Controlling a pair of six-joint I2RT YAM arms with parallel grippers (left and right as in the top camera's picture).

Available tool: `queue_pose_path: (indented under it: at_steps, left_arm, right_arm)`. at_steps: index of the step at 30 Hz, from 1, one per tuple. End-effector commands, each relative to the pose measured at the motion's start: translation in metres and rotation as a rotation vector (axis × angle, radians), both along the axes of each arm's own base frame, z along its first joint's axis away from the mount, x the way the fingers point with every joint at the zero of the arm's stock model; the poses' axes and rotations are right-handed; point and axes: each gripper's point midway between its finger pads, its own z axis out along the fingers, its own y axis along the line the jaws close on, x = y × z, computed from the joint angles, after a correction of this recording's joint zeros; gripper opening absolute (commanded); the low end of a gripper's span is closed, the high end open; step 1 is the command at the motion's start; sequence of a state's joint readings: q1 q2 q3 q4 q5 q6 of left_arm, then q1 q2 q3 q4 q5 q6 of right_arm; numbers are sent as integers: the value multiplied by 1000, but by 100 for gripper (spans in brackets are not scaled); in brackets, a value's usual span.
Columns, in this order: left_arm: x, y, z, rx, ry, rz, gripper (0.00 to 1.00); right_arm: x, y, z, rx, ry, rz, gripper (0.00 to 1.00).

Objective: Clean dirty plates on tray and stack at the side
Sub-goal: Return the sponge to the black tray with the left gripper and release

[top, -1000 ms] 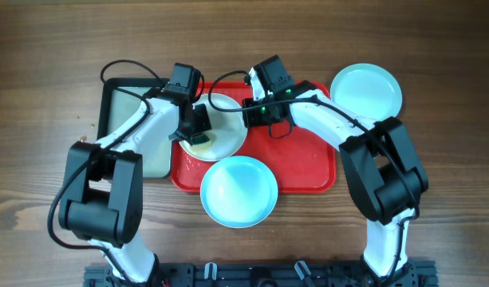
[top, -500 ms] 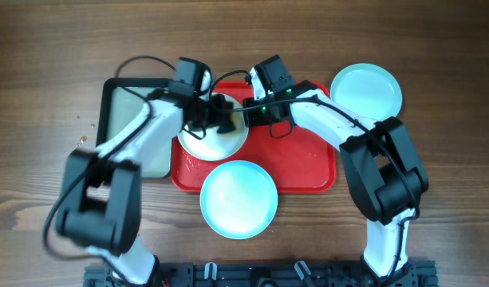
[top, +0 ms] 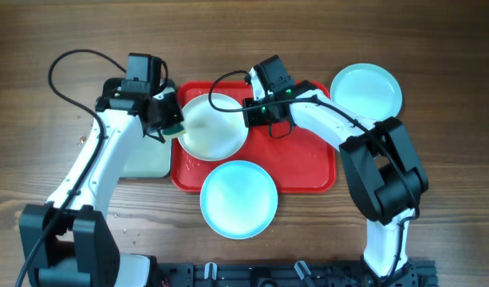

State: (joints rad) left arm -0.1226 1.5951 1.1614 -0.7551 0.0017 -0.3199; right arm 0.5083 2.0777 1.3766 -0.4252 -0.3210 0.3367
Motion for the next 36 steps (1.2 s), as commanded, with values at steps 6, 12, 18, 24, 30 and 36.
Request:
queue_pose_path:
  at_steps: [6, 12, 18, 24, 30, 36]
  left_arm:
    - [-15, 52, -15, 219, 60, -22, 4]
    - [-35, 72, -42, 217, 114, 29, 4]
    - [-38, 77, -57, 216, 100, 46, 4]
    - [-35, 77, -56, 217, 88, 44, 4]
    - [-33, 76, -56, 214, 82, 40, 4]
    - [-32, 75, -56, 208, 75, 38, 4]
  right_arm:
    - [-5, 3, -7, 3, 21, 8, 4]
    - [-5, 3, -7, 3, 20, 8, 4]
    - [-5, 3, -7, 1, 17, 14, 4]
    - [-5, 3, -7, 1, 17, 14, 4]
    - [-5, 3, -7, 1, 17, 15, 4]
    - [-5, 3, -7, 1, 16, 15, 4]
